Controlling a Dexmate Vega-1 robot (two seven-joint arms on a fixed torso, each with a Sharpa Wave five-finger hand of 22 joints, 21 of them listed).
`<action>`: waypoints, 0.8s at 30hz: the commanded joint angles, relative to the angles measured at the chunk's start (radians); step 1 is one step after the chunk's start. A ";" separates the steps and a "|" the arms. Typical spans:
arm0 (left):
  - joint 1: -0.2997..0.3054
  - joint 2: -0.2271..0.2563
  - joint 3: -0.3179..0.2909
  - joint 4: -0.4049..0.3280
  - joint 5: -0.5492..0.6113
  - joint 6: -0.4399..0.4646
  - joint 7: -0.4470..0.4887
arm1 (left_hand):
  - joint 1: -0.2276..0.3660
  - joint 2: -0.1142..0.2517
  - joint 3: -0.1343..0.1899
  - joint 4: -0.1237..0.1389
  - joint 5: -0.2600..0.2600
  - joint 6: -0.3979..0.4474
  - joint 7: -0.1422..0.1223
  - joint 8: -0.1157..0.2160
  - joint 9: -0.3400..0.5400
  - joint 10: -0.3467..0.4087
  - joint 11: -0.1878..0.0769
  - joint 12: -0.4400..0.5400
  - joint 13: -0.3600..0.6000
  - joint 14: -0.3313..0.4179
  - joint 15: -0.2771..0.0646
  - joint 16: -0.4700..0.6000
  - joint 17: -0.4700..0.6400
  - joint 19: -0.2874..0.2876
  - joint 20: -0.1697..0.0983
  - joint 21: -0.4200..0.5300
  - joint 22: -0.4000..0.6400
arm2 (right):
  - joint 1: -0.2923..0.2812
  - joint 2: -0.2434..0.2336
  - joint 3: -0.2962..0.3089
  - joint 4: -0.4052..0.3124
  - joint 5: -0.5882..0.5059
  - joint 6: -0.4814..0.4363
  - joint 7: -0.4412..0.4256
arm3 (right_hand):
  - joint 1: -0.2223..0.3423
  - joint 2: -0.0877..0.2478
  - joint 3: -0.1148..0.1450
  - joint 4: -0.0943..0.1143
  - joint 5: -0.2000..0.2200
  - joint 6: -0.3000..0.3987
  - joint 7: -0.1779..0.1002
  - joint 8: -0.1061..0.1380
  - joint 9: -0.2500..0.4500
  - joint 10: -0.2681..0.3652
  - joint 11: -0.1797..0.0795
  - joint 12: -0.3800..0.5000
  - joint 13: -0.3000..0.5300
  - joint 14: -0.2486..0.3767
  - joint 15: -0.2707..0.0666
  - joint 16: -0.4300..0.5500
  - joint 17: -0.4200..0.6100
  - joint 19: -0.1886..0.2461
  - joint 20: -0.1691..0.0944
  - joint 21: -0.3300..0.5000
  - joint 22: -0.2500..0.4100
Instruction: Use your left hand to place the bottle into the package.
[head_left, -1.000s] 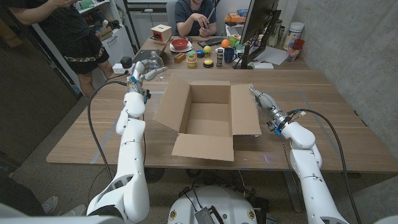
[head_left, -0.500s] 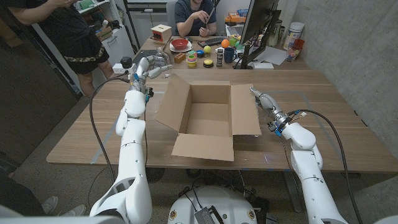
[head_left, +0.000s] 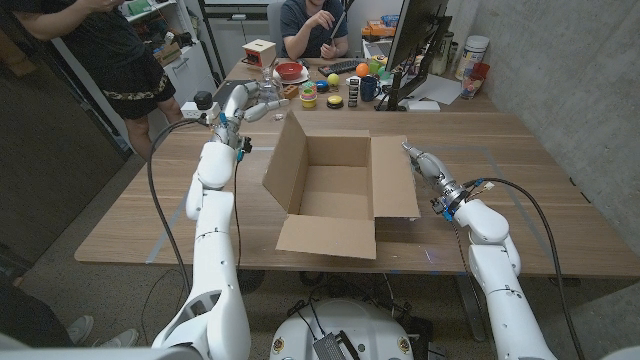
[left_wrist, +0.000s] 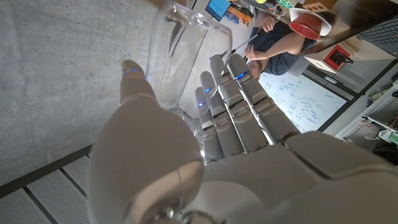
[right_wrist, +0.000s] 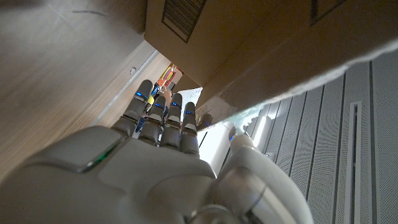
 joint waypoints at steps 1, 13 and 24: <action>0.016 -0.032 -0.018 -0.089 -0.008 -0.025 -0.054 | 0.141 0.150 0.003 0.002 -0.001 0.088 -0.013 -0.004 0.002 0.092 -0.089 0.006 0.004 0.009 -0.058 0.004 0.002 0.002 -0.024 -0.003 0.004 | -0.016 0.004 -0.003 -0.015 -0.004 -0.006 -0.007 | 0.001 -0.007 0.004 -0.005 0.006 0.001 -0.001 0.007 0.005 0.003 0.004 0.008 0.003 -0.007 -0.001 0.000 0.002 0.003 -0.003 -0.004 0.002; 0.023 -0.061 -0.043 -0.164 -0.034 -0.005 -0.107 | 0.143 0.153 0.002 0.004 -0.002 0.089 -0.013 -0.009 0.002 0.094 -0.089 0.006 0.004 0.010 -0.059 0.005 0.002 0.004 -0.028 -0.005 0.004 | -0.031 0.002 -0.009 -0.033 -0.008 -0.003 -0.008 | 0.000 -0.007 0.003 -0.006 0.006 0.001 -0.001 0.007 0.005 0.004 0.005 0.008 0.003 -0.007 -0.002 0.000 0.002 0.006 -0.004 -0.008 0.002; -0.008 -0.059 -0.022 -0.138 -0.121 -0.002 -0.242 | 0.147 0.154 0.002 0.005 -0.004 0.078 -0.017 -0.020 0.003 0.085 -0.089 0.003 0.004 0.002 -0.060 0.001 0.001 0.002 -0.032 -0.008 0.004 | -0.059 0.006 -0.005 -0.064 -0.006 -0.014 -0.014 | -0.001 -0.006 0.003 -0.007 0.006 0.001 0.000 0.008 0.005 0.002 0.003 0.008 0.003 -0.007 -0.003 0.001 0.002 0.006 -0.005 -0.012 0.002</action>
